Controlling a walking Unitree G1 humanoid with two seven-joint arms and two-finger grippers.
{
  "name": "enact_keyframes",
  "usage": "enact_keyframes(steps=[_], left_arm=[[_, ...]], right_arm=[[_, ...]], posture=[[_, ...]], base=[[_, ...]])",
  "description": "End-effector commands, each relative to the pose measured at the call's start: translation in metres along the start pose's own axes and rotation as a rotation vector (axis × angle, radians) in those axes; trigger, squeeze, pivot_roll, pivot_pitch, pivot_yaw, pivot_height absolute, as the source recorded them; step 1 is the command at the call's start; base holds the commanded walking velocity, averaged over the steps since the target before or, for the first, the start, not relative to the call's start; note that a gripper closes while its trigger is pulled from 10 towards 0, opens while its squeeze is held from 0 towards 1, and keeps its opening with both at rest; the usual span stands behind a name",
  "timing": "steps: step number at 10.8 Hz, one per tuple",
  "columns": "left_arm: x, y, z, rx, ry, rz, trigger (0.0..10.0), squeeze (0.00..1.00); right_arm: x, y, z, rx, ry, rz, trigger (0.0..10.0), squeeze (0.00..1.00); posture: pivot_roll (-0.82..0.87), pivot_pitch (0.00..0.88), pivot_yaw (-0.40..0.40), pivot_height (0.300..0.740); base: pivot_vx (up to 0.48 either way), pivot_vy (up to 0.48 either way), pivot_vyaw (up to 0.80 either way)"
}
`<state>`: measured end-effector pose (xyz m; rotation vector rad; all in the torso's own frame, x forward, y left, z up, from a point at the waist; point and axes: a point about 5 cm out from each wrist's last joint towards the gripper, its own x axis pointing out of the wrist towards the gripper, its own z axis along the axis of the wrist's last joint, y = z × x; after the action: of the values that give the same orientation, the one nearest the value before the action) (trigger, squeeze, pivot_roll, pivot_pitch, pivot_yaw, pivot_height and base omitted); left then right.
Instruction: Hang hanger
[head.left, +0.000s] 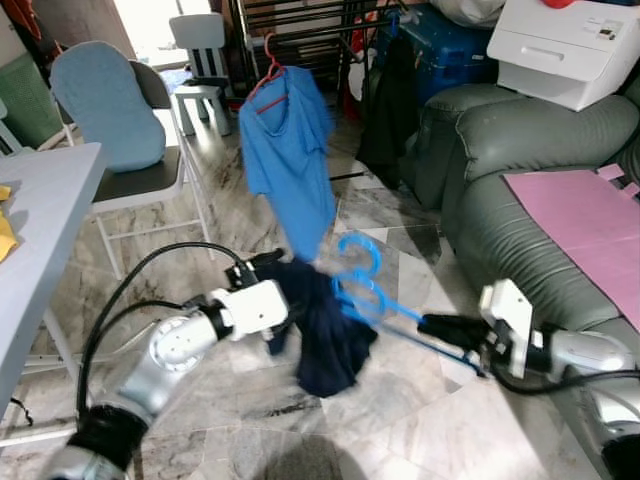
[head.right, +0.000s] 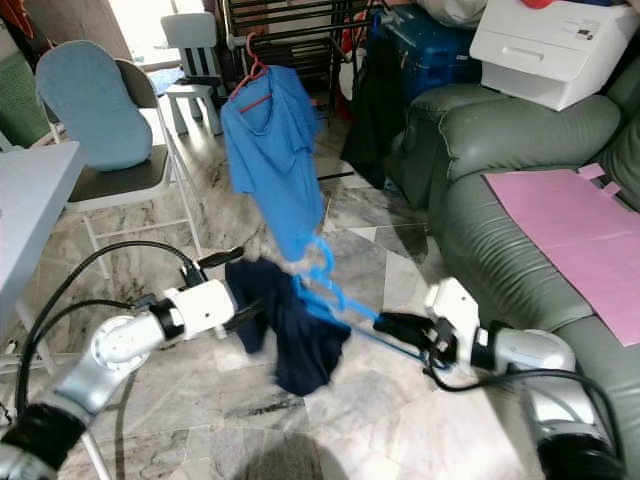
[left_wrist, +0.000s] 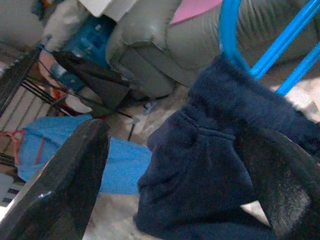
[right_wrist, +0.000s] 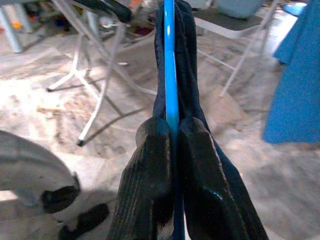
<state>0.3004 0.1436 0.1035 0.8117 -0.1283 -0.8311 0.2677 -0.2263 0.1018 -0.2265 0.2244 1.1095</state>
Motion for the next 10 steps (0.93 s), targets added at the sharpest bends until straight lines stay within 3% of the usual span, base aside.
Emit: enact_keyframes(steps=[1,3,4,5,6,7,10], left_arm=[[-0.001,0.004,-0.005,0.015,0.028,-0.022,10.0,1.00],[-0.001,0.005,-0.011,0.018,0.057,-0.048,10.0,1.00],[0.001,0.005,-0.014,0.006,0.061,-0.080,10.0,0.30],[0.002,0.004,-0.015,-0.005,0.060,-0.123,10.0,0.00],[0.003,0.003,-0.015,-0.021,0.052,-0.149,10.0,0.00],[0.002,0.004,-0.017,-0.018,0.051,-0.166,0.0,0.00],[-0.004,0.004,-0.031,-0.042,0.122,-0.265,0.0,0.00]], right_arm=[[0.004,0.002,0.016,-0.057,-0.045,0.074,10.0,0.00],[0.005,0.004,0.022,-0.084,-0.049,0.129,10.0,0.00],[0.007,0.006,0.028,-0.110,-0.048,0.174,10.0,0.00],[0.008,0.007,0.030,-0.147,-0.030,0.197,10.0,0.00],[0.008,0.006,0.034,-0.177,-0.022,0.217,10.0,0.00],[0.009,0.005,0.040,-0.211,-0.026,0.222,10.0,0.00],[0.012,0.000,0.050,-0.306,-0.014,0.223,10.0,0.00]], posture=[[-0.11,0.000,0.080,0.740],[-0.11,0.000,0.086,0.740],[-0.10,0.000,0.089,0.740],[-0.10,0.000,0.089,0.740],[-0.10,0.000,0.092,0.740],[-0.11,0.000,0.096,0.740],[-0.11,0.000,0.104,0.740]], base=[[0.000,0.000,0.00],[0.000,0.000,0.00],[0.000,0.000,0.00],[0.000,0.000,0.00],[0.000,0.000,0.00],[0.000,0.000,0.00],[0.000,0.000,0.00]])
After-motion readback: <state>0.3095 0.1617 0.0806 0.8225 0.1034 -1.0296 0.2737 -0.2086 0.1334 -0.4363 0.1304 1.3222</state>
